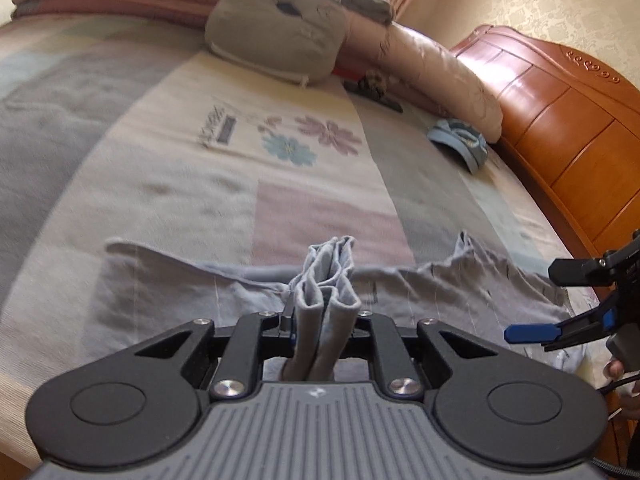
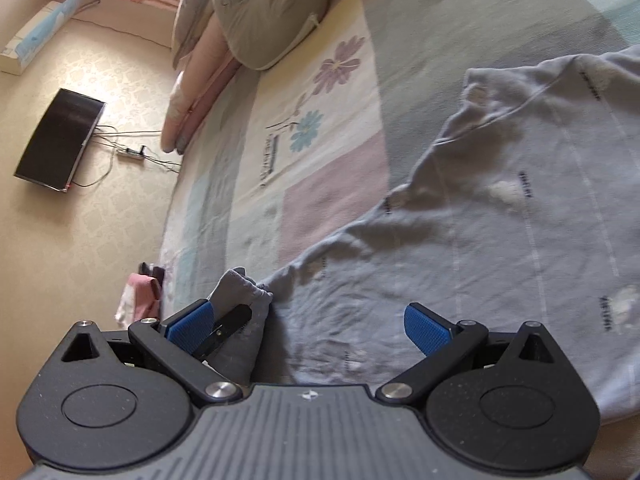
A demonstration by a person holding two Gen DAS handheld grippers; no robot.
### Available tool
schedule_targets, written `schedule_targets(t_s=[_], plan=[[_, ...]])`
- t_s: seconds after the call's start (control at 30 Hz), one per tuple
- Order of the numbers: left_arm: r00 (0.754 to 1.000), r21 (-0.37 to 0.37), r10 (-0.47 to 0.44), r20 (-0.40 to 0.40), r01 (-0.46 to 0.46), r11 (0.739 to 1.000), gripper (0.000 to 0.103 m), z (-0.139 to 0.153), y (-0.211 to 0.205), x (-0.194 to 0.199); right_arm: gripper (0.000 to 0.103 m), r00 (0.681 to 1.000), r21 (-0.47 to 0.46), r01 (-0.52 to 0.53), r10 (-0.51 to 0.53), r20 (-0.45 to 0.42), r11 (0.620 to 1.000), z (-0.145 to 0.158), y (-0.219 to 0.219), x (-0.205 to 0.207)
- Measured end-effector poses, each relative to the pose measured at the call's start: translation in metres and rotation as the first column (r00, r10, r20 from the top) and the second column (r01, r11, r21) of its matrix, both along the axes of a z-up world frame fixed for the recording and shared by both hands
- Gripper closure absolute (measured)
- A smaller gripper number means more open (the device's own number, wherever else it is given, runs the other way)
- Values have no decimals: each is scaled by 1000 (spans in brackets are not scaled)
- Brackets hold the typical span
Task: Fold clothes
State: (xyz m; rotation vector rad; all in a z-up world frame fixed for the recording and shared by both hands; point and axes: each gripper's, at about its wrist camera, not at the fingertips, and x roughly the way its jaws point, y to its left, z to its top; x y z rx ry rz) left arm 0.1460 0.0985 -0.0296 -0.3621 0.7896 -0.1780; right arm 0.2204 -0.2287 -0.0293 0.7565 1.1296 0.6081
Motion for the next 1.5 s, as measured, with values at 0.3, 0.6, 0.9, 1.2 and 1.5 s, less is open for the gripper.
schedule_targets(t_s=[0.3,0.6,0.9,1.2,1.5], plan=[[991,-152,-124,47,130,980,49,25,-3,-6,0,1000,-41,24,-23,3,999,1,5,6],[999,-131,-40,14,42,990,32,28,78,-4,0,990,-88,-51,62,124,995,19,53,9],[993,-278,-33,-110,1,961,32,-30,118,31,0,943,-89,-259,272,194,962,17,148,-5],[995,-290,-80,-53,62,955,26,-20,129,38,0,937,-48,-316,319,141,948,-22,173,-14],[998,-180,-62,14,64,982,26,8,137,21,0,936,-111,-310,323,136,944,-12,181,-17]])
